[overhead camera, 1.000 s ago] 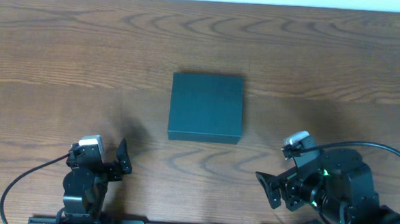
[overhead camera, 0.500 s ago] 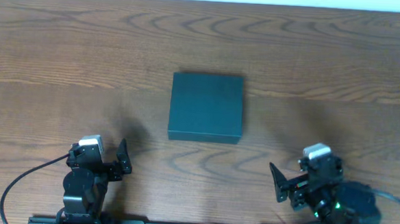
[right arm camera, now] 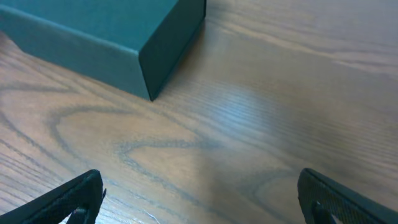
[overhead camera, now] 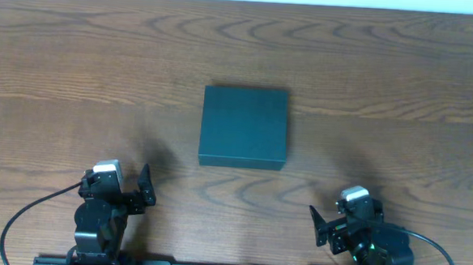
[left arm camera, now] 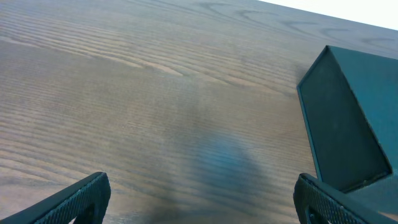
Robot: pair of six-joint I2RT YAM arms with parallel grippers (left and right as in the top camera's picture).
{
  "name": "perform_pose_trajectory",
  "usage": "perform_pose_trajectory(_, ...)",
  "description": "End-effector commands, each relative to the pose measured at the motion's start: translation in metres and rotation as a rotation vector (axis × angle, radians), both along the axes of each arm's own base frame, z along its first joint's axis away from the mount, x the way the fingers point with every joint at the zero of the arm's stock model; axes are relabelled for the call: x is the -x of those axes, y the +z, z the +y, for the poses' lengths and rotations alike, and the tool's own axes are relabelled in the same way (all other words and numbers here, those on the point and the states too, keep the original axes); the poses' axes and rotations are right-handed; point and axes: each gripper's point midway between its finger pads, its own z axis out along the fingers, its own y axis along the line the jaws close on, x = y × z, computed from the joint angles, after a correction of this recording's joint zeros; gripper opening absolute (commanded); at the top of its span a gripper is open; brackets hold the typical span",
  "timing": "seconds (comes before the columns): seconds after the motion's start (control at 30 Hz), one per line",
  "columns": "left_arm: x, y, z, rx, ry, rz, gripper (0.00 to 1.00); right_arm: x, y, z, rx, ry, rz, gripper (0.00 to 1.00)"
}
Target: Pack container
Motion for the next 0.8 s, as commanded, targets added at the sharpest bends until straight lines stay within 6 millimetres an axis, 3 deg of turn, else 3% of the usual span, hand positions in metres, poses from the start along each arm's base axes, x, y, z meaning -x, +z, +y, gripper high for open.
perform_pose_trajectory(0.0, 0.0, -0.006, 0.005, -0.015, 0.023, 0.007, 0.95, 0.0, -0.006, 0.0, 0.006, 0.007, 0.007, 0.99)
perform_pose_trajectory(0.2, 0.0, -0.006, 0.005, -0.015, 0.023, 0.007, 0.95, 0.001, -0.037, 0.0, 0.026, 0.007, 0.07, 0.99)
perform_pose_trajectory(0.77, 0.0, -0.006, 0.005, -0.015, 0.023, 0.007, 0.95, -0.005, -0.034, 0.002, 0.017, 0.006, 0.041, 0.99)
